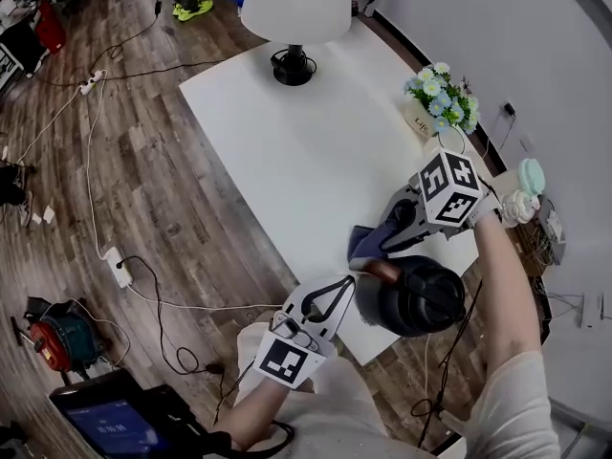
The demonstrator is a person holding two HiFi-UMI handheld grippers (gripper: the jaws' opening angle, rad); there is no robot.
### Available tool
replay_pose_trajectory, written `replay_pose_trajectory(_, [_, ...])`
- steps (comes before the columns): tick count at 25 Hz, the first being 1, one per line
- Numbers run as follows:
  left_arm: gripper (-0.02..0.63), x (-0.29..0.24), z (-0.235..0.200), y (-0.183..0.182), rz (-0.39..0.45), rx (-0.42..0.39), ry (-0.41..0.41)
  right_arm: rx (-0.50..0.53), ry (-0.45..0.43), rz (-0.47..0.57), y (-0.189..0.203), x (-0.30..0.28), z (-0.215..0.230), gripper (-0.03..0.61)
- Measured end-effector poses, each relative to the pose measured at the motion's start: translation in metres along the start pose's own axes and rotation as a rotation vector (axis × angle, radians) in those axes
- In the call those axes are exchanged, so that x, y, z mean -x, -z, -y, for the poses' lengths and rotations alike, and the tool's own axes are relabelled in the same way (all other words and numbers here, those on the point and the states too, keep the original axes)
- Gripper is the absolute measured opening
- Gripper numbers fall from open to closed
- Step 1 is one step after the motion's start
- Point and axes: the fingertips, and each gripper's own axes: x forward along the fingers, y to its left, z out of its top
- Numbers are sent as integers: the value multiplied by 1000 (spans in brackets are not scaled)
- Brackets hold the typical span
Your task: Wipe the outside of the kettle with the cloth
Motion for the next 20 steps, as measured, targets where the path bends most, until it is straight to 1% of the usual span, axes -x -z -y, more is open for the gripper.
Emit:
replay_pose_trajectory(2, [6, 4, -5, 1, -3, 0, -10, 49, 62, 52, -6, 16, 0, 63])
replay_pose_trajectory(4, [6, 6, -12, -2, 2, 4, -23, 84, 79, 91, -19, 44, -15, 63])
replay_pose_trajectory(5, [6, 7, -15, -5, 10, 6, -28, 97, 74, 92, -27, 58, -26, 63])
replay_pose_trajectory(8, [6, 10, -16, -14, 26, 4, -28, 139, 32, 78, -51, 91, -64, 63])
replay_pose_trajectory(11, [6, 10, -10, -18, 33, 4, -20, 221, -41, 136, -80, 107, -107, 63])
replay_pose_trajectory(13, [6, 11, -12, -21, 40, 5, -18, 263, -83, 162, -100, 106, -125, 63])
replay_pose_trajectory(14, [6, 11, -14, -23, 41, 6, -18, 265, -100, 155, -107, 102, -128, 63])
replay_pose_trajectory(16, [6, 12, -16, -24, 42, 3, -16, 246, -129, 102, -112, 88, -125, 63])
replay_pose_trajectory(20, [6, 17, -19, -15, 36, 24, -27, 222, -184, 4, -107, 59, -89, 63])
